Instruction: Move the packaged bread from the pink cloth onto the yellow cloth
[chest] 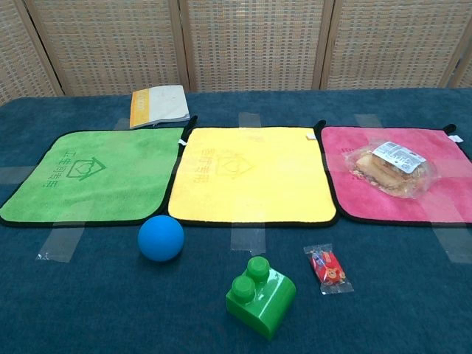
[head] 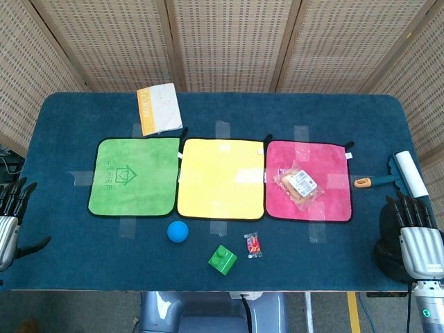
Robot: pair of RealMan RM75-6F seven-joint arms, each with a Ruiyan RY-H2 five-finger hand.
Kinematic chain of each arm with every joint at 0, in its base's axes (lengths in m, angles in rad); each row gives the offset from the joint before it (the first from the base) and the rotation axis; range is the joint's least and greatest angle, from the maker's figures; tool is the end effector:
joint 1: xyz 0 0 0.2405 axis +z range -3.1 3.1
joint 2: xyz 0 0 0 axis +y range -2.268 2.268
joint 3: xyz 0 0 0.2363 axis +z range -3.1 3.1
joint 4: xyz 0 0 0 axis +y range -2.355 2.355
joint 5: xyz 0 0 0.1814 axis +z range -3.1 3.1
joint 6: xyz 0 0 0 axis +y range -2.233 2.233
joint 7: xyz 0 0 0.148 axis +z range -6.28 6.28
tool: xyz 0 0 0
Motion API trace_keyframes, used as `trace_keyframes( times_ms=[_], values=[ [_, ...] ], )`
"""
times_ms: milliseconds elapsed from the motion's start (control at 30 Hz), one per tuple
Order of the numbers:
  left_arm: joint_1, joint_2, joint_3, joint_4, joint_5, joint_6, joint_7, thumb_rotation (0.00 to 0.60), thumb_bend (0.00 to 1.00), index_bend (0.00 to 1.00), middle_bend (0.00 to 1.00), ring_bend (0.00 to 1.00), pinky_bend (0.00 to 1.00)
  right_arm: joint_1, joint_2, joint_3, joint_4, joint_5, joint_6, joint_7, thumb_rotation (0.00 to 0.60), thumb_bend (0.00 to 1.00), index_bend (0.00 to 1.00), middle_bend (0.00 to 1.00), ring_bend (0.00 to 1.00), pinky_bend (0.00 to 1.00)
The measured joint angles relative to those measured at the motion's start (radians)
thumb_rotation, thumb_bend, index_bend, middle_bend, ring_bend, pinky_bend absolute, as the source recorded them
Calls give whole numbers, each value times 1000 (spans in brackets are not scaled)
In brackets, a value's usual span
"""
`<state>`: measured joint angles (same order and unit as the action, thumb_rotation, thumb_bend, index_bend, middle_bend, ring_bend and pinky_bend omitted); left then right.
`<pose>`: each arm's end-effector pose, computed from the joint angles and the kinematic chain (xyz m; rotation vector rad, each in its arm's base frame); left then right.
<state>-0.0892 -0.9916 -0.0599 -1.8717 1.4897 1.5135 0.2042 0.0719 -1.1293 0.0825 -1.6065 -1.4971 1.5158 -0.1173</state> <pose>-0.2413 0.1803 0.1982 -1.3980 -0.8235 -0.8777 -0.2806 -0.1831 0.1832 1.3724 -0.7826 0.8506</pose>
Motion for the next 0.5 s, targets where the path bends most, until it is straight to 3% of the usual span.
trace_keyframes(
  times_ms=[133,167,233,300,367,400,500],
  values=[
    [-1,1,-2,9,0,-1,-18,600,0,0,0,0,0,3,-2,-4,-2,-1,-12,8,600,2,0,0,0,0],
    [-1,1,-2,12,0,-1,-22,600,0,0,0,0,0,6,-2,-5,-3,0,-22,16,600,41,0,0,0,0],
    [-2,0,-5,21,0,0,-32,600,0,0,0,0,0,15,-2,-5,-6,3,-43,37,600,244,0,0,0,0],
    [-4,-1,-8,25,-6,-2,-36,600,0,0,0,0,0,34,-5,0,-10,11,-77,76,600,599,0,0,0,0],
    [-8,-4,-12,28,-17,-10,-40,600,0,0,0,0,0,60,-5,10,-20,26,-130,133,600,829,0,0,0,0],
    [-11,-4,-14,29,-23,-15,-40,600,0,0,0,0,0,74,-4,15,-25,35,-158,163,600,924,0,0,0,0],
    [-21,-9,-21,35,-43,-33,-40,600,0,0,0,0,0,128,4,39,-45,83,-278,264,600,1000,0,0,0,4]
  ],
)
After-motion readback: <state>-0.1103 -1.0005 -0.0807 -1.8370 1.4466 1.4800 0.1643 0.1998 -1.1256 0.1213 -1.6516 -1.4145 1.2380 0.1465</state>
